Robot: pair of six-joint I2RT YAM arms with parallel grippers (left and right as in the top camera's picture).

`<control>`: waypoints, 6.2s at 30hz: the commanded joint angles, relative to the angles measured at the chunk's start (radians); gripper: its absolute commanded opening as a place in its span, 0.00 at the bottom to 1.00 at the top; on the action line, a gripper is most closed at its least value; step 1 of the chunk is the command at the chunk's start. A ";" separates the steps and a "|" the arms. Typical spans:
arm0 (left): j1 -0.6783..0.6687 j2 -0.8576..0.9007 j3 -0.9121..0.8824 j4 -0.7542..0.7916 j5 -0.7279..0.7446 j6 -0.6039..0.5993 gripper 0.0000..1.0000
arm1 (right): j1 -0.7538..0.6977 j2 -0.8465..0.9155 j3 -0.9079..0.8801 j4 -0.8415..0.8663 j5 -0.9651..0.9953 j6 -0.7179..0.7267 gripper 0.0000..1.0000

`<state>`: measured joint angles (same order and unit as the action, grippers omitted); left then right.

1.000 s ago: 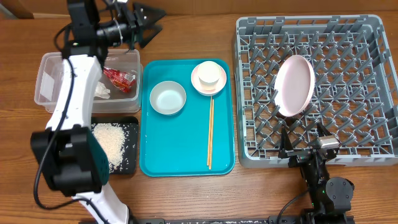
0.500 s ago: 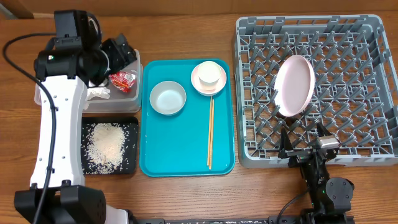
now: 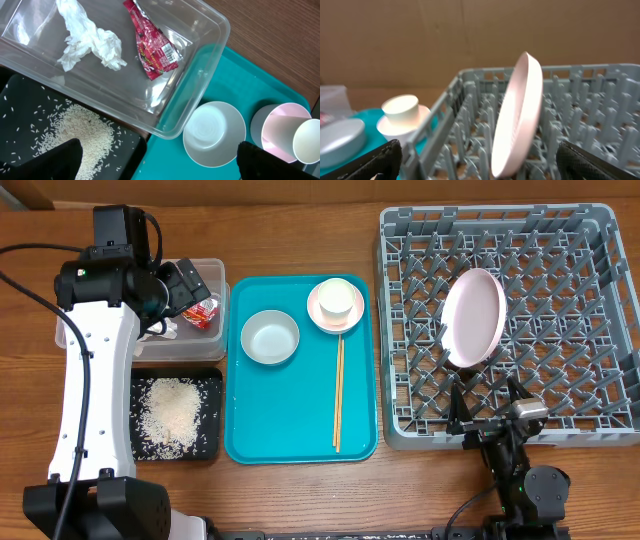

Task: Sort waste into correct bins and load items into the dishwasher

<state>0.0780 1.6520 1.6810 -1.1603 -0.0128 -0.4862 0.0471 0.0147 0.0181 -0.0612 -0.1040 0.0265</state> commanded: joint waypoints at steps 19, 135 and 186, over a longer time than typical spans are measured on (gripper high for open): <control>-0.006 -0.005 0.008 -0.003 -0.021 0.022 1.00 | -0.003 0.561 0.967 -0.631 -0.117 0.056 1.00; -0.006 -0.005 0.008 -0.003 -0.021 0.022 1.00 | 0.731 1.802 1.046 -0.261 0.372 0.555 0.46; -0.006 -0.005 0.008 -0.003 -0.021 0.022 1.00 | 0.720 1.906 1.023 -0.213 0.278 0.633 0.15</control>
<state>0.0780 1.6520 1.6806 -1.1629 -0.0238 -0.4858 0.7715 1.9018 1.0531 -0.2749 0.2123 0.6544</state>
